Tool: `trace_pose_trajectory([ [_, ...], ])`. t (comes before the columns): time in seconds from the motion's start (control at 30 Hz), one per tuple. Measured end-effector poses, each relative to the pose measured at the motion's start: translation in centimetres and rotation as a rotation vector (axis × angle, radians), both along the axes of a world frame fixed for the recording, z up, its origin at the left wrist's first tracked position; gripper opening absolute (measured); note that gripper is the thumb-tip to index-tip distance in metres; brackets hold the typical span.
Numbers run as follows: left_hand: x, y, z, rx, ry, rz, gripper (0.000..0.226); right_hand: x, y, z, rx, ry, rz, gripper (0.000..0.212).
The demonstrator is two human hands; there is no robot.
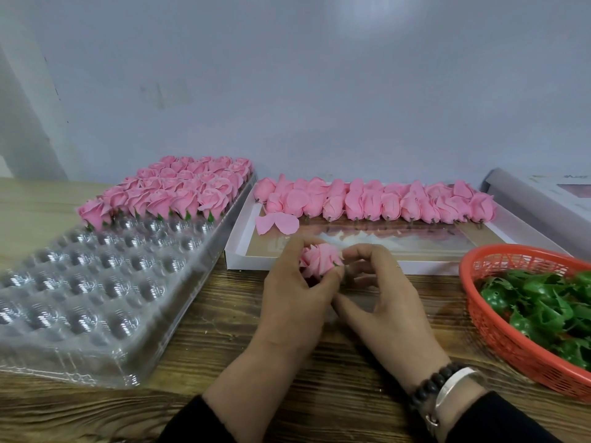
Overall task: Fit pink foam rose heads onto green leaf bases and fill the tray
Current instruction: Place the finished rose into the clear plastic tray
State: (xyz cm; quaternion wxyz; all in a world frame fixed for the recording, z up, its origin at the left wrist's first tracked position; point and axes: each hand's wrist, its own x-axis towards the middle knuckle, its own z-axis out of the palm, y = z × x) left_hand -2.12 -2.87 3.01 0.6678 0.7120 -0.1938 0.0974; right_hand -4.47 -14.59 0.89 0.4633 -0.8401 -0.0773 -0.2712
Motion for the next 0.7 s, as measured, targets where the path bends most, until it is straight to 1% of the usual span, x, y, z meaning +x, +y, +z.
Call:
trace_pose_trajectory([
  [0.13,0.8,1.7,1.2,-0.044,-0.046,0.158,0.016,-0.1,-0.5,-0.2,0.078,0.001,-0.033,0.042],
  [0.23,1.4,3.5,3.1,-0.018,-0.096,0.237,0.019,-0.1,-0.8,-0.3,0.076,0.021,-0.02,0.037],
  [0.4,5.0,9.2,6.6,0.108,-0.239,0.428,0.023,-0.3,-0.7,-0.3,0.037,0.045,0.013,0.037],
  [0.47,7.2,12.4,7.0,0.204,-0.259,0.525,0.027,-0.2,-0.6,-0.3,0.006,0.058,0.019,0.037],
  [0.53,9.5,16.0,6.4,0.303,-0.222,0.594,0.027,-0.1,-0.6,-0.3,-0.018,0.077,0.021,0.036],
  [0.6,11.6,19.3,5.3,0.392,-0.148,0.645,0.027,0.1,-0.7,-0.4,-0.037,0.087,0.016,0.036],
  [0.7,14.0,22.7,3.3,0.487,-0.086,0.707,0.029,0.4,-0.7,-0.4,-0.048,0.085,0.007,0.036],
])
